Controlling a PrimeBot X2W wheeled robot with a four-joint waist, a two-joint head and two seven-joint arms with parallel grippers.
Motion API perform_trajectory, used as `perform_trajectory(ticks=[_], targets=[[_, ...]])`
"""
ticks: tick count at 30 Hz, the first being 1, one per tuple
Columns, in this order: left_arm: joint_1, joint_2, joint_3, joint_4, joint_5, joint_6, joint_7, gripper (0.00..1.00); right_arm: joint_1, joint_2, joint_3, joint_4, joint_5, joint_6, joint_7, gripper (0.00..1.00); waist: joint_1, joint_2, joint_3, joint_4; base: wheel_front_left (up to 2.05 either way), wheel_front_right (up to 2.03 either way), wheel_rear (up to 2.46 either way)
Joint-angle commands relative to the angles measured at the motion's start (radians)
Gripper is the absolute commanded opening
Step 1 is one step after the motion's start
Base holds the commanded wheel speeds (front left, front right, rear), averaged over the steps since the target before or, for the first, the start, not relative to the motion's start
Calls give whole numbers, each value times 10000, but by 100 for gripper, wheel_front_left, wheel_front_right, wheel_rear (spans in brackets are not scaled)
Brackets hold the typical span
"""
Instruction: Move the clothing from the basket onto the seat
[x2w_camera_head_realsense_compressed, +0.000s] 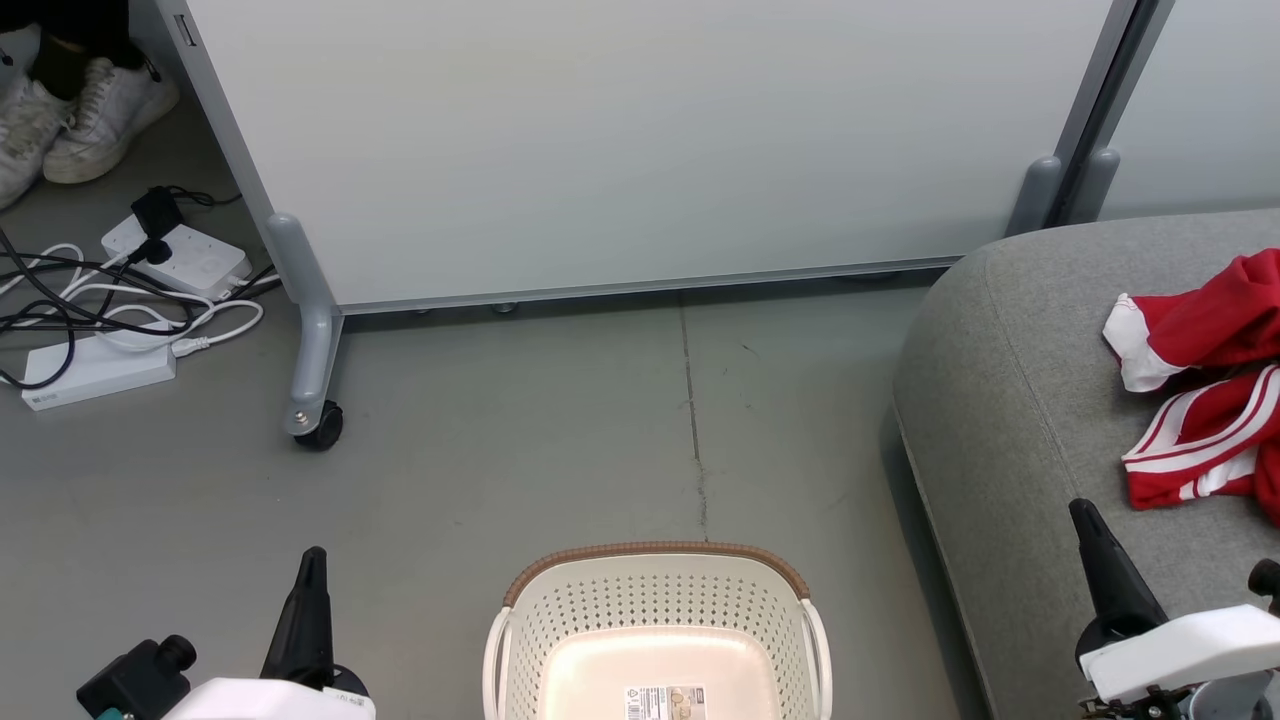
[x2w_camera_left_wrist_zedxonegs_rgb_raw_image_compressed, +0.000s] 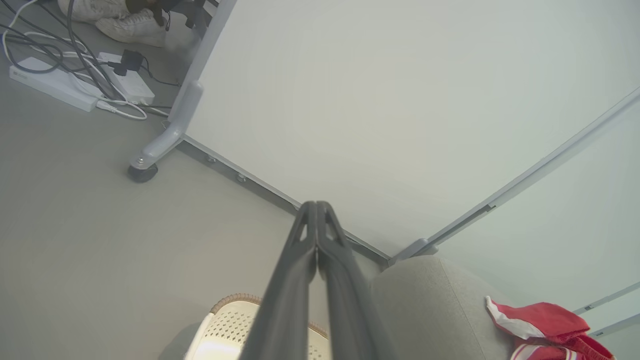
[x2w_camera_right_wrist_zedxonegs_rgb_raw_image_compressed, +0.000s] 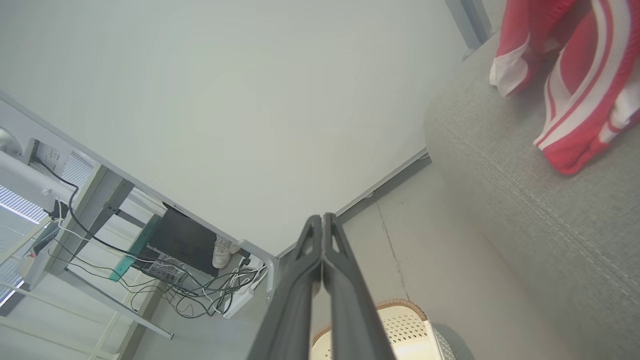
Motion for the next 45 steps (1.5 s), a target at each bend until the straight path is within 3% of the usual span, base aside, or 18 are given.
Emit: perform_trajectory(ticks=[1,45], targets=[[-332,34,94,-156,-340,-94,55,0,-253,-127,-73,-30,358,5,80,0,0,-1,2,-4,0,0,0],[-664,-363,577,-418,-4803,-746,835,0,-949,-167,-765,862,4976,11,929,0,0,-1,75,-113,0,0,0]])
